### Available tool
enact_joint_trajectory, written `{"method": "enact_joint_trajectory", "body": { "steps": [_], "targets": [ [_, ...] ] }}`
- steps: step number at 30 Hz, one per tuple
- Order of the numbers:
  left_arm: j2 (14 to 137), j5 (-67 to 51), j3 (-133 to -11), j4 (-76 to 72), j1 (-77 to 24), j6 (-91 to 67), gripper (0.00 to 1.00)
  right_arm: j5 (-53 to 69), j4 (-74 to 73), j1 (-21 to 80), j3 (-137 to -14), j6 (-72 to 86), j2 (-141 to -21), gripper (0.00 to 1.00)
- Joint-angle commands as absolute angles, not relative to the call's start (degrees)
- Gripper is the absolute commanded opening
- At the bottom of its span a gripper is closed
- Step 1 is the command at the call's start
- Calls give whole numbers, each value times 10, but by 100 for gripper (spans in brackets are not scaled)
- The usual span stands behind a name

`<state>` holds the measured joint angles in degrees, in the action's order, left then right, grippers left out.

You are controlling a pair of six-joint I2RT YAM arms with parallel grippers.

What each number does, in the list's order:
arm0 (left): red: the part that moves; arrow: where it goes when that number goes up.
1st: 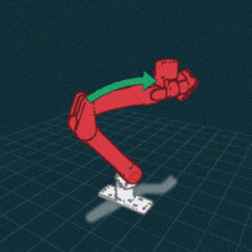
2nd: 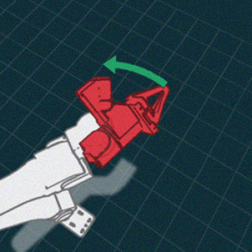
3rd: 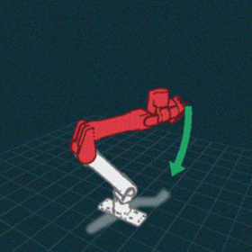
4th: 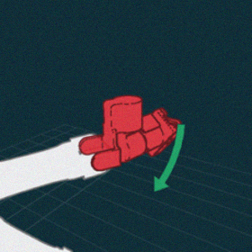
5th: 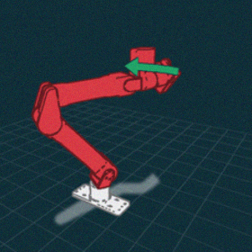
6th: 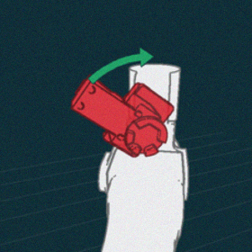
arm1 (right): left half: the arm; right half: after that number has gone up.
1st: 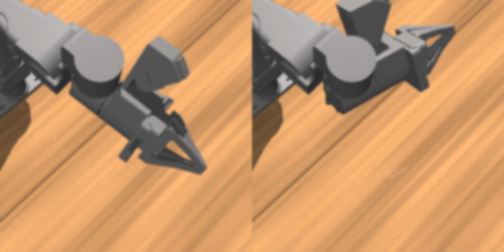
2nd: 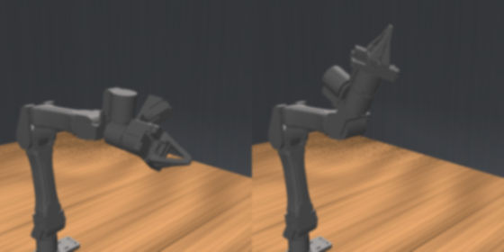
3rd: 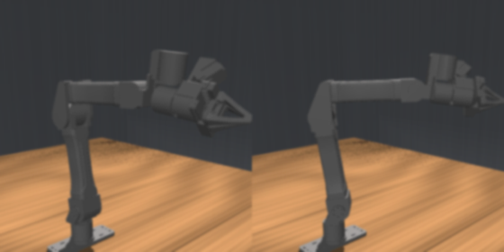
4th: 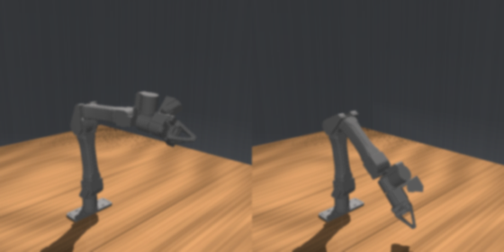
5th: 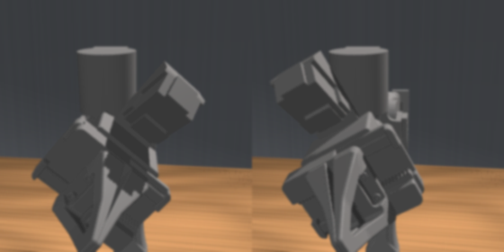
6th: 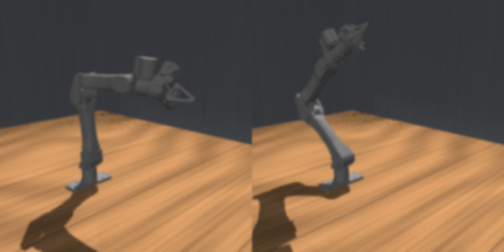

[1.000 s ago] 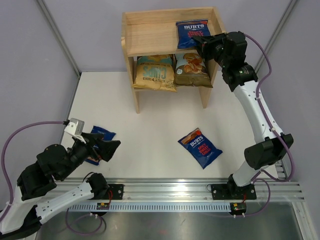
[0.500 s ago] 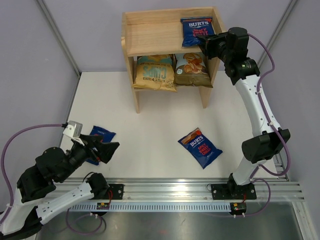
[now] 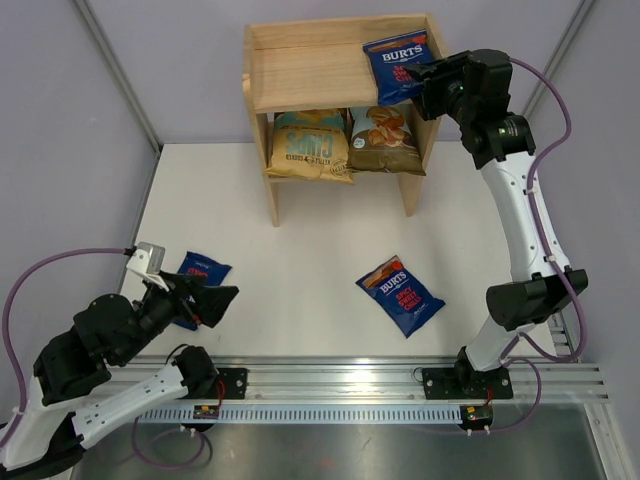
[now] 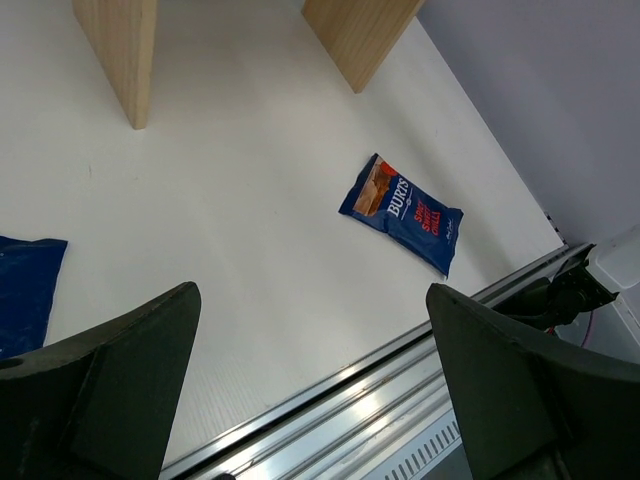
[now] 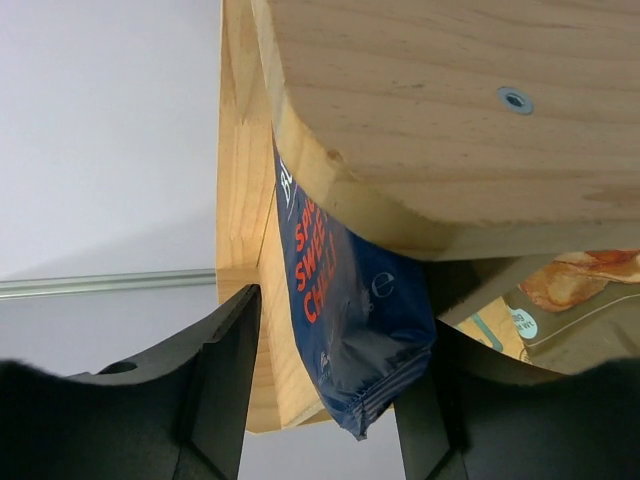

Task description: Place and organize the chips bags onto the shelf

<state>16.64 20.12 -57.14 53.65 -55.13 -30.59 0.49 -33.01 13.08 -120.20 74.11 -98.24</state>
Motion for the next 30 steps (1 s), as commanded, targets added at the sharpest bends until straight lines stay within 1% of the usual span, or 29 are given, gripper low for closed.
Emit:
{"method": "enact_joint_trajectory", "body": {
  "steps": [1,3,7,10,17,20,22,24,25,30],
  "targets": [
    [182,208,-595,527,-551,-317,99,-11,-377,126,-1209,709,-962,59],
    [185,204,-595,528,-551,-317,99,-3,-372,126,-1203,712,-956,57],
    [195,192,-591,522,-551,-316,99,-3,-361,127,-1189,728,-944,48],
    [204,183,-587,516,-551,-317,99,-2,-360,127,-1186,738,-934,47],
    [215,167,-587,505,-551,-315,99,18,-381,127,-1197,756,-933,48],
    [217,160,-588,505,-551,-315,99,21,-376,127,-1191,772,-926,46],
    [219,159,-588,505,-551,-316,99,24,-372,127,-1184,789,-922,36],
    [220,156,-587,503,-551,-316,99,25,-366,127,-1172,802,-918,31],
    [221,153,-587,501,-551,-316,99,26,-357,128,-1165,815,-916,24],
    [221,149,-581,496,-551,-317,99,14,-342,127,-1144,853,-907,18]
  ]
}}
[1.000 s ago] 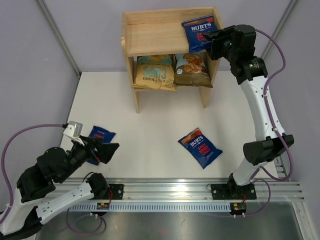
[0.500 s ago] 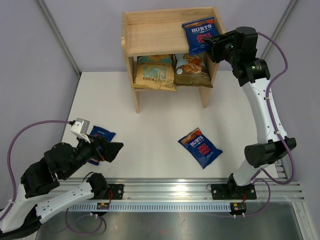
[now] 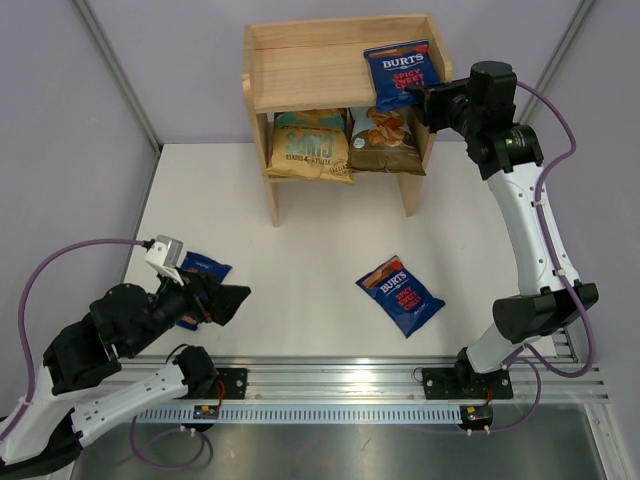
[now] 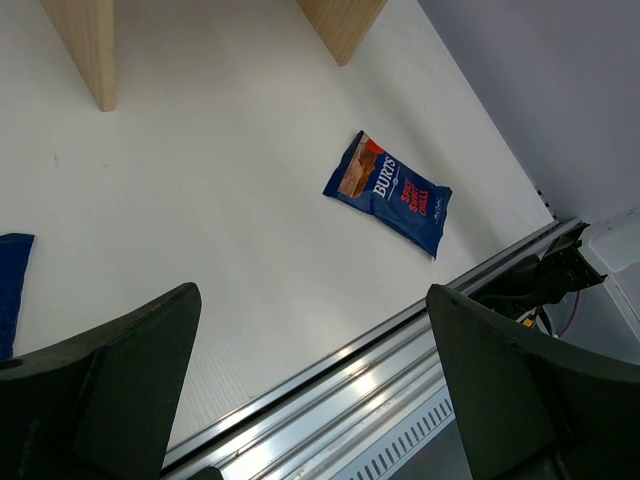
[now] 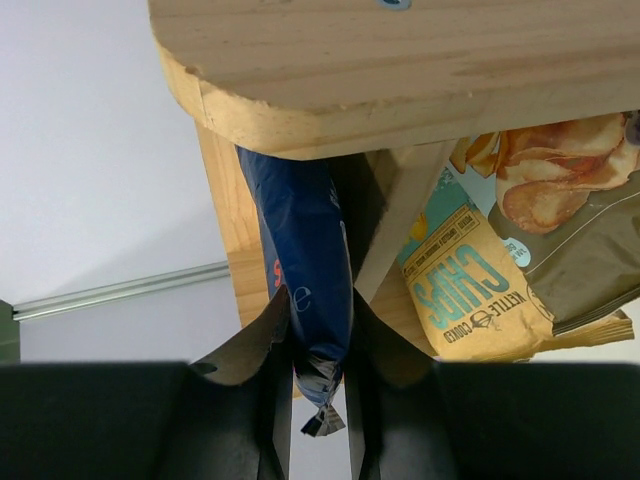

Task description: Place and organize the chips bags onto the shelf

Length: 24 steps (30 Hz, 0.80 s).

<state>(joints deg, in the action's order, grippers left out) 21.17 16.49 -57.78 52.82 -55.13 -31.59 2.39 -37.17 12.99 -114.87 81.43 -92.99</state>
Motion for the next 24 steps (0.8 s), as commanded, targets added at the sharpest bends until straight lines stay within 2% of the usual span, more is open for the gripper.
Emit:
{"method": "enact_joint_trajectory", "body": {
  "steps": [1,14,18,22,24],
  "targets": [
    [221,149,-580,496,-551,-317,99,11,-333,127,-1143,865,-908,17],
    [219,167,-589,507,-551,-306,99,-48,-359,127,-1216,897,-983,14],
    [218,166,-588,505,-551,-309,99,-37,-377,129,-1247,856,-998,20],
    [215,162,-580,503,-551,-314,99,-36,-396,128,-1251,829,-989,38],
    [216,158,-577,498,-551,-316,99,-41,-399,129,-1235,816,-971,41]
  ]
}}
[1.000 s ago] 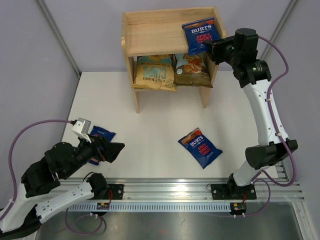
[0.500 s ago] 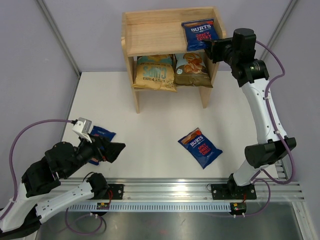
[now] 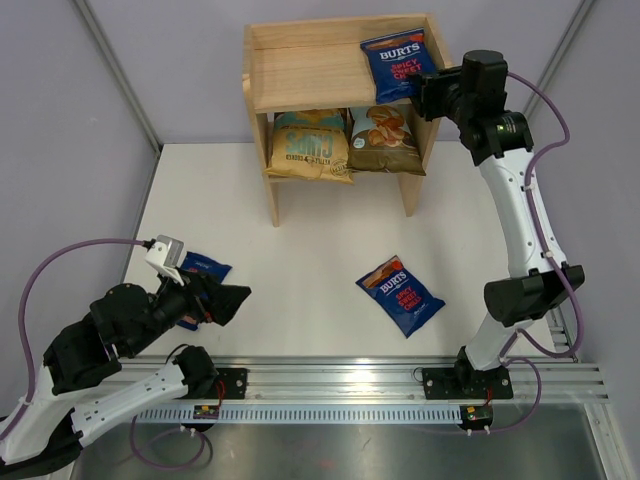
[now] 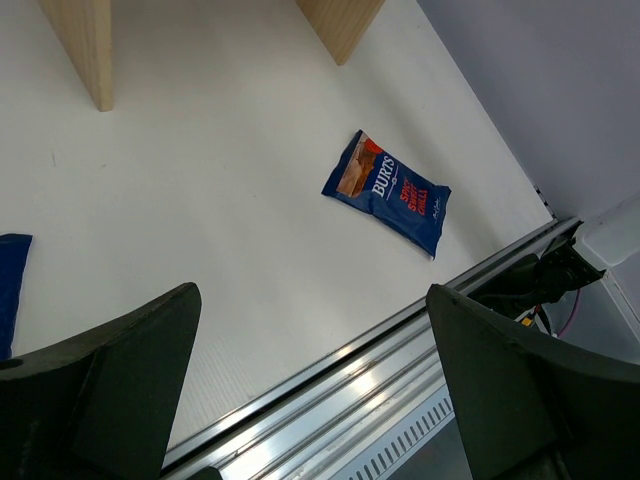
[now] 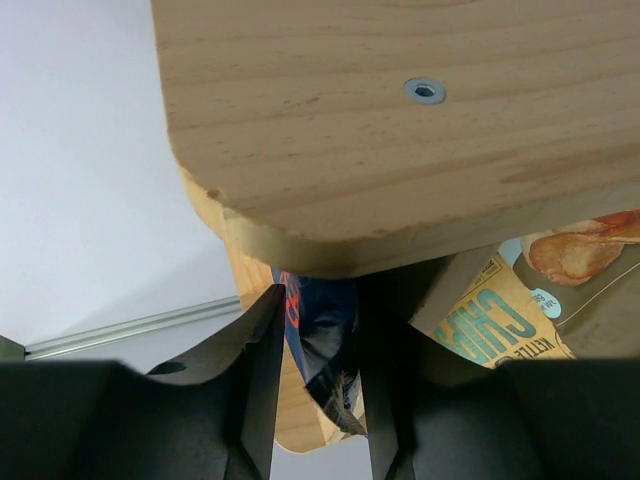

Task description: Place and organize the chips bags onto the shelf

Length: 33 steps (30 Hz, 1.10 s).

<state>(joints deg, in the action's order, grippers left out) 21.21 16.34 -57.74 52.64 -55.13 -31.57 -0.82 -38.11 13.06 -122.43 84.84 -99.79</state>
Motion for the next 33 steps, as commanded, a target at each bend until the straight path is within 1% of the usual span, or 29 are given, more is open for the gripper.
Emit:
{"method": "enact_joint_trajectory", "body": {
  "steps": [1,4,6,8,11,14,17,18,20,23,26,33],
  "targets": [
    [217,156,-577,497,-551,-316,99,-45,-408,129,-1233,809,-966,42],
    [219,144,-577,491,-551,-317,99,-47,-438,128,-1245,778,-962,47],
    [217,131,-578,486,-551,-318,99,-47,-456,128,-1259,761,-963,53],
    [216,127,-579,485,-551,-319,99,-41,-461,127,-1259,758,-965,56],
    [214,127,-580,489,-551,-321,99,-13,-457,129,-1259,757,-963,57],
    [213,127,-579,491,-551,-322,99,-7,-448,128,-1245,762,-952,50],
    [215,124,-577,489,-551,-322,99,-9,-428,128,-1219,766,-931,36],
    [216,122,-576,487,-551,-322,99,-9,-415,128,-1212,772,-922,28],
    [217,117,-571,482,-551,-323,99,-7,-404,128,-1192,781,-916,23],
    [221,112,-564,475,-551,-323,99,-3,-376,128,-1168,810,-913,19],
    [223,111,-563,475,-551,-323,99,-3,-359,128,-1166,838,-922,17],
    [214,122,-558,480,-551,-323,99,-9,-349,128,-1193,868,-961,16]
  ]
}}
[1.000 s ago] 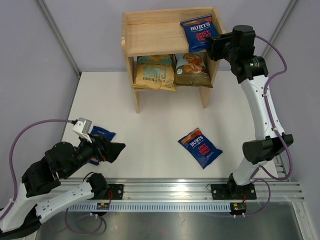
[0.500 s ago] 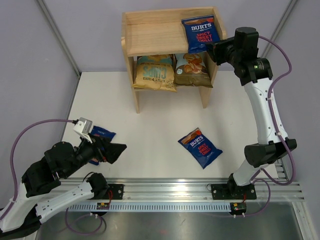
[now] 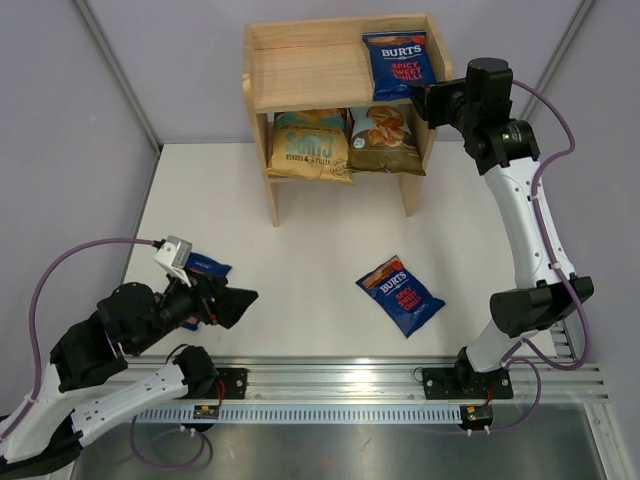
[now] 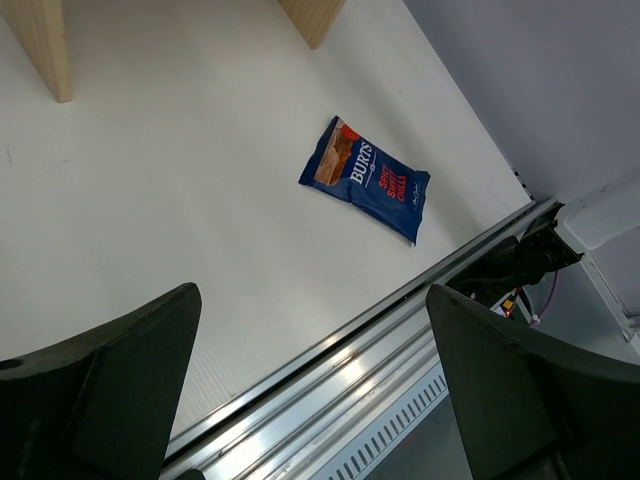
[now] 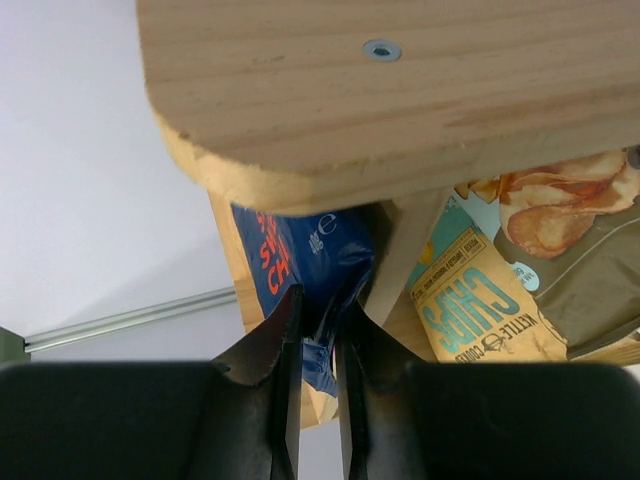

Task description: Place and organize the chips bags onto the shelf

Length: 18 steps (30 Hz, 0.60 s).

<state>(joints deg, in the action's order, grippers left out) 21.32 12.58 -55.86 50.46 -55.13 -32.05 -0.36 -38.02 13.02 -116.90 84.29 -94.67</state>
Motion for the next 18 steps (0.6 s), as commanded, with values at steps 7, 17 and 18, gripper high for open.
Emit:
{"method": "enact_joint_trajectory", "body": {
  "steps": [7,17,18],
  "targets": [
    [225,116,-542,466,-551,-325,99,-7,-348,129,-1183,837,-941,39],
    [252,105,-516,407,-551,-347,99,12,-344,127,-1128,774,-867,77],
    [258,105,-510,401,-550,-351,99,11,-344,127,-1122,768,-860,82]
  ]
}}
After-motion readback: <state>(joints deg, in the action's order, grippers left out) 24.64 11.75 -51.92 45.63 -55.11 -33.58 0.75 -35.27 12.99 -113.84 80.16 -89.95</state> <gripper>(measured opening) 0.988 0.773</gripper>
